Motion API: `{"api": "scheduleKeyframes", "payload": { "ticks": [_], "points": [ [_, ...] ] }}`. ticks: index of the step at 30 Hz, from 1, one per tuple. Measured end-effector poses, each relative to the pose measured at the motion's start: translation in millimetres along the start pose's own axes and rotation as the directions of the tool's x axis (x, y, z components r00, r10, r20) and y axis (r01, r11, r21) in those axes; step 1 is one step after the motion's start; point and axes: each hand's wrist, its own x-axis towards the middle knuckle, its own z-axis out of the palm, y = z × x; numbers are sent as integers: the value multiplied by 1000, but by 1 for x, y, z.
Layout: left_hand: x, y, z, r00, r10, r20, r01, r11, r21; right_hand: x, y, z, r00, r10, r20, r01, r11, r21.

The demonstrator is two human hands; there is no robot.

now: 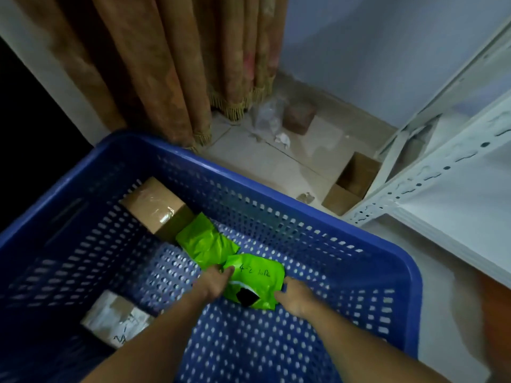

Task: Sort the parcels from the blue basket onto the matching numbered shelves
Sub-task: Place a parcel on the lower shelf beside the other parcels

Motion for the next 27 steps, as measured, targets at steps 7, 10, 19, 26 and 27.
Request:
{"api": "scheduleKeyframes", "payload": {
  "ticks": [7, 10, 19, 26, 27],
  "points": [
    [21, 5, 31, 997, 25, -78, -42, 972, -230, 63, 8, 41, 975, 149, -162, -67, 901, 428],
    [0, 6, 34, 996, 45, -76, -64, 961, -271, 44, 4, 37, 963, 162, -215, -33, 863, 505],
    [-198, 80, -94, 974, 89, -206, -191, 813, -550, -173, -101, -85, 969, -74, -237, 180, 868, 464],
    [-404, 202, -242, 930, 151, -334, -346, 664, -663, -378, -210, -215, 854, -231, -466, 381, 888, 258],
    [-433, 223, -263, 923, 154, -353, -363, 656, -662, -406, -224, -237, 836, -242, -492, 407, 875, 261]
  ]
}}
